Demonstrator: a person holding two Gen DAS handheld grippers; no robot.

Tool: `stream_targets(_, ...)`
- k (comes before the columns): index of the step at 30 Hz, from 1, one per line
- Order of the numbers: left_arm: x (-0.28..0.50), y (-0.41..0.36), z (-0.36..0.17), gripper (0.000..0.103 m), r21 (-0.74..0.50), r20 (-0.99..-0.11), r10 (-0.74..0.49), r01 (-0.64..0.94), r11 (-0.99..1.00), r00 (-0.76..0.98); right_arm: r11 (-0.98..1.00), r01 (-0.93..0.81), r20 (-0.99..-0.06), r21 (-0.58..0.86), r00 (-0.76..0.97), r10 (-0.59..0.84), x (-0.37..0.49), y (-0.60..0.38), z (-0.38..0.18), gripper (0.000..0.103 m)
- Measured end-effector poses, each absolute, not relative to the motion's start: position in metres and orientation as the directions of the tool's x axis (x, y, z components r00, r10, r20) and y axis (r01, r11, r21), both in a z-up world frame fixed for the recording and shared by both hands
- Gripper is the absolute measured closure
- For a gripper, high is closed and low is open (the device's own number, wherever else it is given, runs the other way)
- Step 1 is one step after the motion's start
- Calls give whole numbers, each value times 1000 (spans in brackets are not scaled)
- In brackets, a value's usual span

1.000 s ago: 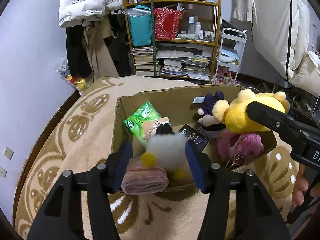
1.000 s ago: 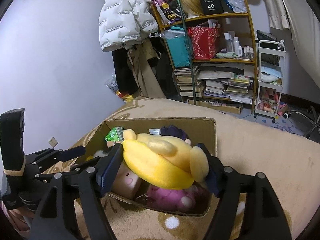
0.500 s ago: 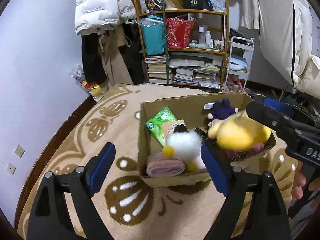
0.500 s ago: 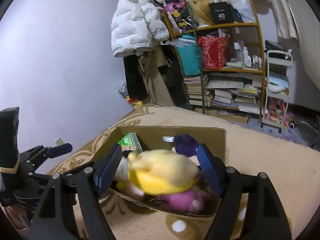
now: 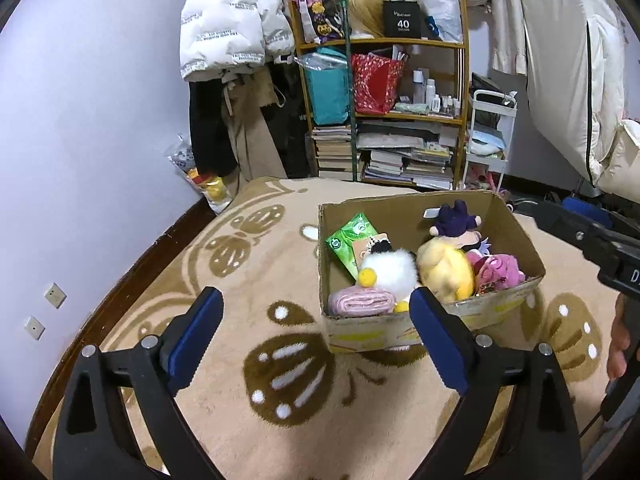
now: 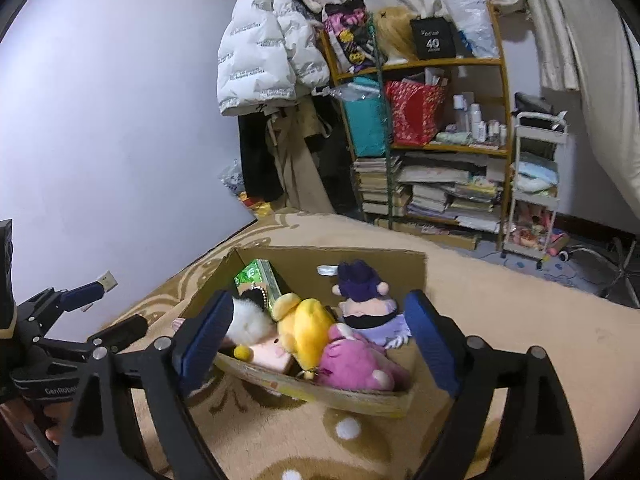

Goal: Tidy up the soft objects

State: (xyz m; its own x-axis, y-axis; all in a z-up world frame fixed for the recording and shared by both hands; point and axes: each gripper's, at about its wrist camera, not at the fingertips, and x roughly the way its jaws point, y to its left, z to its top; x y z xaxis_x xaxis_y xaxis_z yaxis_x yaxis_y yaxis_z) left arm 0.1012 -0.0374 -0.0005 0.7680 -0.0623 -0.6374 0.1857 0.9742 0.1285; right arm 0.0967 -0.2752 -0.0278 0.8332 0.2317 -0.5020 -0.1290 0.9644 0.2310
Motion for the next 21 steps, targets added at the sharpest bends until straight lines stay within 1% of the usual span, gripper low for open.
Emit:
stream_targets(2,92,-36,4,6,128,-625,-63,182,975,778,969,-118,-498,217,841,214,87,-278,-21,10)
stream_targets(3,86,-35,8,4,128,-616,-64,180,975,785,971,-112,-494,212,845,206,83,-279,-18,7)
stream_targets(4,81,-35,10,3,129,-608,-65,179,975,791,972,-107,-487,208,851,198,76,-280,-14,2)
stream_targets(5,76,-34,13,3,130,-600,-65,178,975,797,973,-102,-479,206,857,191,69,-282,-11,0)
stream_targets(14,35,-27,29,2,130,-566,-75,179,975,821,977,-74,-446,198,881,157,22,-286,11,0)
stream_targets(21,6,-21,35,2,121,-560,-89,188,975,824,989,-54,-431,135,896,107,-6,-281,17,0)
